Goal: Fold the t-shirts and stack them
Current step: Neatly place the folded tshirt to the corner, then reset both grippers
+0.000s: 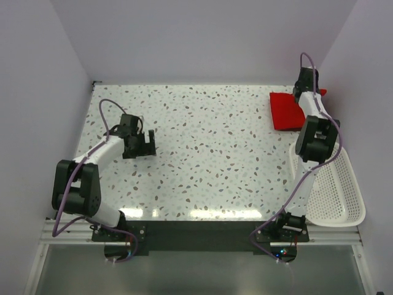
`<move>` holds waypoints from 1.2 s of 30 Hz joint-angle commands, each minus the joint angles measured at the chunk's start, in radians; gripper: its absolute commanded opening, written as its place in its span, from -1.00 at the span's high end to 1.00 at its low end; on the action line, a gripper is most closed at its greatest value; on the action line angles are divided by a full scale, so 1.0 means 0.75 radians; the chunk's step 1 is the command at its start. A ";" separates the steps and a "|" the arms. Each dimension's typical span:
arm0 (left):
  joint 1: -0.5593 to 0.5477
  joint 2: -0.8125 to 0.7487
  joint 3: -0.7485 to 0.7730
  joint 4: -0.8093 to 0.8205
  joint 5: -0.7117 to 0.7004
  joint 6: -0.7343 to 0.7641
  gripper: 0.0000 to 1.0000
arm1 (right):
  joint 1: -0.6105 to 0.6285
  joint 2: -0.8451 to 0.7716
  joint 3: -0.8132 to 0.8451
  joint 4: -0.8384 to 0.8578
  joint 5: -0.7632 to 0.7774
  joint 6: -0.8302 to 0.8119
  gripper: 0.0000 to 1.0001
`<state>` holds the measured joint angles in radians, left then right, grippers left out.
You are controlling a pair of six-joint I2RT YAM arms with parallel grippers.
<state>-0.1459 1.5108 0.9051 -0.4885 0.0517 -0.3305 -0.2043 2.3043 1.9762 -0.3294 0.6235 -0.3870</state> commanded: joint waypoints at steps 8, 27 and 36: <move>0.010 -0.010 0.037 0.023 -0.038 0.001 -0.98 | -0.022 -0.017 -0.029 0.279 0.344 -0.010 -0.11; 0.012 -0.407 -0.018 0.068 -0.065 -0.011 -1.00 | -0.020 -0.817 -0.364 -0.352 -0.076 0.831 -0.96; 0.013 -0.818 0.026 -0.087 -0.277 -0.074 -1.00 | -0.018 -1.517 -0.734 -0.536 -0.526 1.005 -0.97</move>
<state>-0.1448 0.9836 0.8791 -0.5041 -0.0860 -0.3450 -0.2184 1.3247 1.4899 -0.6674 0.4007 0.2653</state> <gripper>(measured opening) 0.997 0.986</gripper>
